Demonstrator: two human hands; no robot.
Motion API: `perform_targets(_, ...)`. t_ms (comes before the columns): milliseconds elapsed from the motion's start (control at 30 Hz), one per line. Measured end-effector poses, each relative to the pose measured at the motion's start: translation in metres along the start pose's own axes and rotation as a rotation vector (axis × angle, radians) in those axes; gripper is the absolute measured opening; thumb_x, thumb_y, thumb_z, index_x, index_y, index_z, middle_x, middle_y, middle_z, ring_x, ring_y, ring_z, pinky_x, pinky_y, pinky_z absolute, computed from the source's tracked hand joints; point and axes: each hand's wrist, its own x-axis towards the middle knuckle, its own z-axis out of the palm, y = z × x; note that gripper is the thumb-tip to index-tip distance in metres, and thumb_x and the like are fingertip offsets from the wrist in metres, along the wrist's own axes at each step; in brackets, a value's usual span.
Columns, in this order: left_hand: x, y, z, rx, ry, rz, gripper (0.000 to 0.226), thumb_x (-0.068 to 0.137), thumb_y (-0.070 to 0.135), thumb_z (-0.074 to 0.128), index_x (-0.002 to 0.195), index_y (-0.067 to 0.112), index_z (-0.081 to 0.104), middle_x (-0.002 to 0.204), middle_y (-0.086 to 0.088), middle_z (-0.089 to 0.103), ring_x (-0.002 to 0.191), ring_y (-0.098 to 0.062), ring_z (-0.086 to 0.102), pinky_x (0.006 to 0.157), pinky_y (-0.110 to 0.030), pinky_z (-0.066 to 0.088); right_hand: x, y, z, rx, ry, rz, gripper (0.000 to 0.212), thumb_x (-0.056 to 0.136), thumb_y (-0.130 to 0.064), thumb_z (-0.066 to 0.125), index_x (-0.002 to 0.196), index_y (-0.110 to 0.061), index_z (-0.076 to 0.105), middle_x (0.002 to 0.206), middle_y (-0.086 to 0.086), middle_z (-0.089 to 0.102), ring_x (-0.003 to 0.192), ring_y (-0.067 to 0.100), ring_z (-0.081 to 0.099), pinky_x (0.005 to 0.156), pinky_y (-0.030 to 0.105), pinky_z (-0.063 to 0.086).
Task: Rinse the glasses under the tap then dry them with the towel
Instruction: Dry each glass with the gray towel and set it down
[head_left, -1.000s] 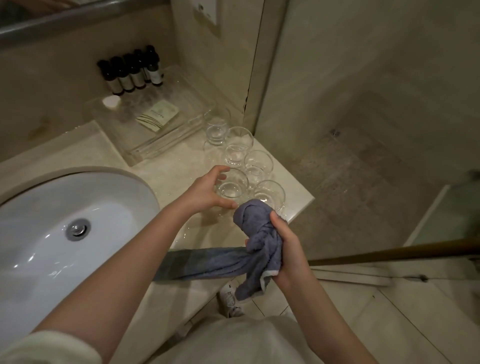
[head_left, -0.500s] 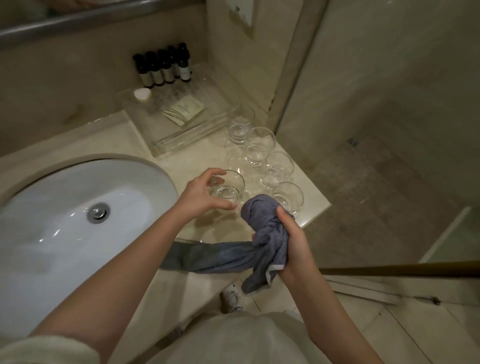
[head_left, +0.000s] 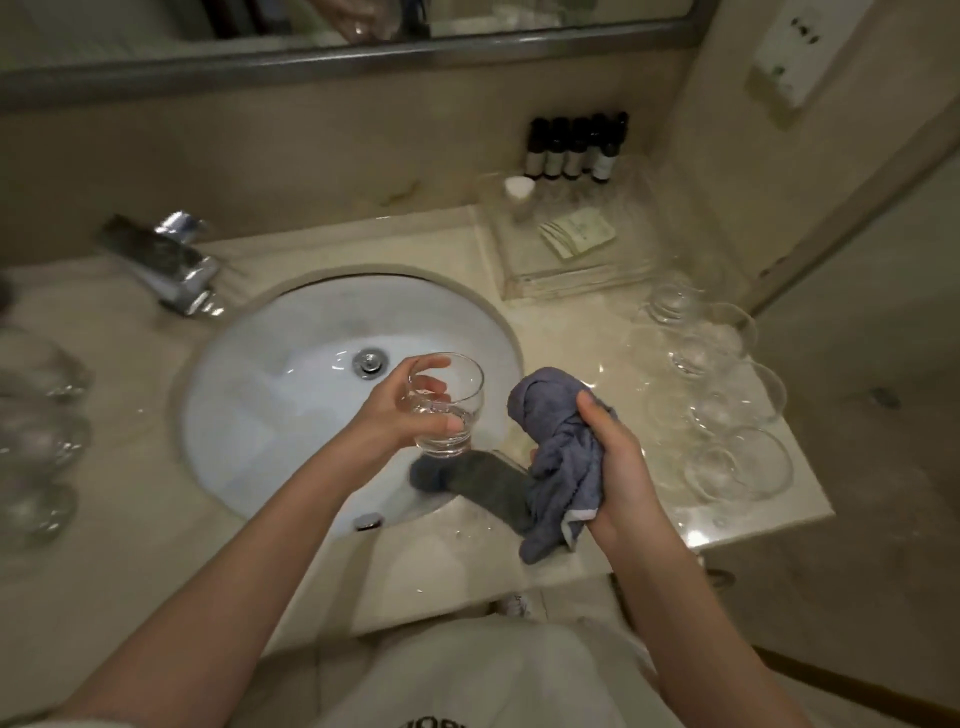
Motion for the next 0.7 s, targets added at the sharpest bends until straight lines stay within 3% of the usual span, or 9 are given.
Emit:
perform_targets(67, -0.011, -0.003, -0.017, -0.026, 0.041, 0.004, 0.079, 0.042, 0.029, 0.084, 0.117, 0.035, 0.060, 0.110, -0.001, 0.054, 0.101, -0.018, 0.061, 0.079, -0.032, 0.052, -0.002, 0.006, 0.018, -0.041, -0.077, -0.003, 0.053, 0.074, -0.030, 0.065, 0.118, -0.001, 0.059, 0.091, 0.015, 0.067, 0.067, 0.017, 0.066, 0.057, 0.027, 0.054)
perform_targets(233, -0.038, -0.008, -0.045, -0.105, 0.114, 0.006, 0.080, 0.041, 0.028, 0.083, 0.116, 0.026, 0.055, 0.110, -0.005, 0.064, 0.091, -0.017, 0.065, 0.074, -0.034, 0.053, -0.007, 0.022, 0.055, -0.281, -0.197, -0.098, 0.021, 0.084, -0.021, 0.060, 0.102, -0.011, 0.059, 0.092, 0.006, 0.070, 0.076, 0.013, 0.068, 0.063, 0.021, 0.054)
perform_targets(400, -0.061, -0.014, -0.069, -0.174, 0.138, 0.007, 0.068, 0.046, 0.027, 0.081, 0.108, 0.021, 0.055, 0.108, -0.006, 0.065, 0.081, -0.017, 0.067, 0.061, -0.034, 0.056, -0.012, 0.038, 0.082, -0.383, -0.279, -0.114, 0.040, 0.072, -0.025, 0.063, 0.107, -0.006, 0.058, 0.091, 0.006, 0.068, 0.077, 0.011, 0.068, 0.065, 0.020, 0.054)
perform_targets(567, -0.076, -0.018, -0.088, -0.165, 0.167, -0.001, 0.062, 0.048, 0.029, 0.081, 0.106, 0.024, 0.060, 0.104, -0.008, 0.067, 0.083, -0.019, 0.066, 0.061, -0.035, 0.055, -0.012, 0.052, 0.093, -0.431, -0.301, -0.095, 0.035, 0.072, -0.020, 0.076, 0.102, -0.010, 0.061, 0.091, 0.007, 0.069, 0.076, 0.012, 0.069, 0.063, 0.021, 0.054)
perform_targets(700, -0.084, -0.020, -0.099, -0.226, 0.163, -0.030, 0.055, 0.050, 0.028, 0.082, 0.103, 0.028, 0.068, 0.108, -0.008, 0.056, 0.085, -0.025, 0.060, 0.070, -0.041, 0.054, -0.011, 0.060, 0.097, -0.473, -0.326, -0.107, 0.031, 0.072, -0.027, 0.065, 0.099, -0.011, 0.063, 0.093, 0.008, 0.069, 0.079, 0.013, 0.069, 0.067, 0.021, 0.054)
